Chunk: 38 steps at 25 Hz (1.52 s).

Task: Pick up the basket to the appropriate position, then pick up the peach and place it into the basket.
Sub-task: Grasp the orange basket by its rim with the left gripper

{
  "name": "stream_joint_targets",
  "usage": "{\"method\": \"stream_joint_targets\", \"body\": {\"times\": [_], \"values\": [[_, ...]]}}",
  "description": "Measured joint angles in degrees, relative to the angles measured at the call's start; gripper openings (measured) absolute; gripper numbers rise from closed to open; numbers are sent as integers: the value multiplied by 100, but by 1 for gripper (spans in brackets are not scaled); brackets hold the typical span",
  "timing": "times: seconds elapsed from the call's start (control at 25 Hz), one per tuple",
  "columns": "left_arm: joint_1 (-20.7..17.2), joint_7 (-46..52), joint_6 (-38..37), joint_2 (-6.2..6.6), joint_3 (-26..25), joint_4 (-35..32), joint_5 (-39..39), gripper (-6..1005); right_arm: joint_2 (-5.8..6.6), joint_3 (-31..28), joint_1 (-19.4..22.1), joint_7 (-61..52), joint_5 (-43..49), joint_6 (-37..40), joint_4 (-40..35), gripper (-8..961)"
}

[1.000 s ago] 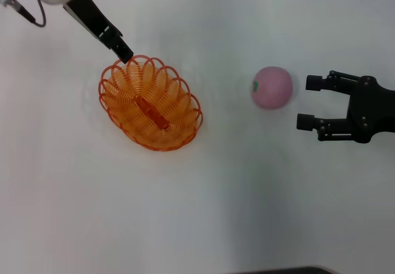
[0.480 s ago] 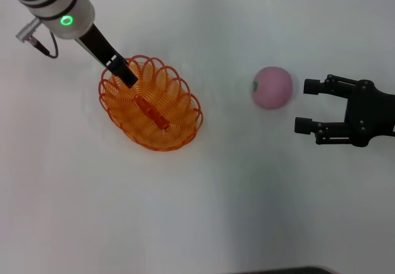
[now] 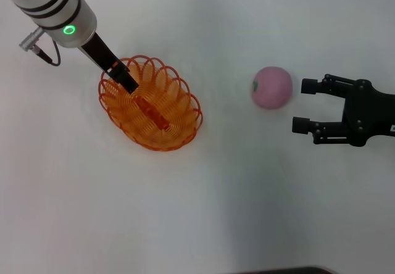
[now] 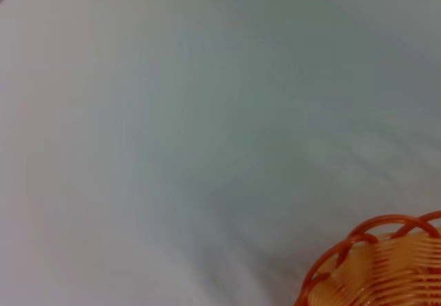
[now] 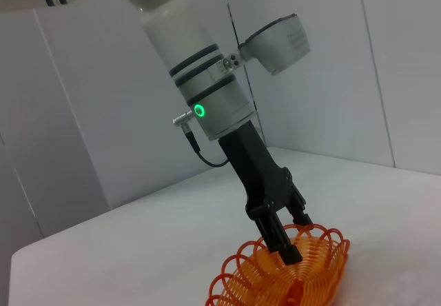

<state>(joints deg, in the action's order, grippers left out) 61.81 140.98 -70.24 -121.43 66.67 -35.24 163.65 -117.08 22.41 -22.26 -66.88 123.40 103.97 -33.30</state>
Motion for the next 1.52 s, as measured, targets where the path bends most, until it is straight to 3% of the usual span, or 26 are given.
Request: {"method": "stream_joint_targets", "body": {"times": [0.68, 1.08, 1.52], "values": [[-22, 15, -15, -11, -41, -37, -4, 805, 0, 0, 21, 9, 0, -37, -1, 939], [-20, 0, -8, -46, -41, -70, -19, 351, 1, 0, 21, 9, 0, -37, -1, 939], [-35, -1, -93, -88, -47, -198, -59, 118, 1, 0, 20, 9, -1, -35, -1, 939]]}}
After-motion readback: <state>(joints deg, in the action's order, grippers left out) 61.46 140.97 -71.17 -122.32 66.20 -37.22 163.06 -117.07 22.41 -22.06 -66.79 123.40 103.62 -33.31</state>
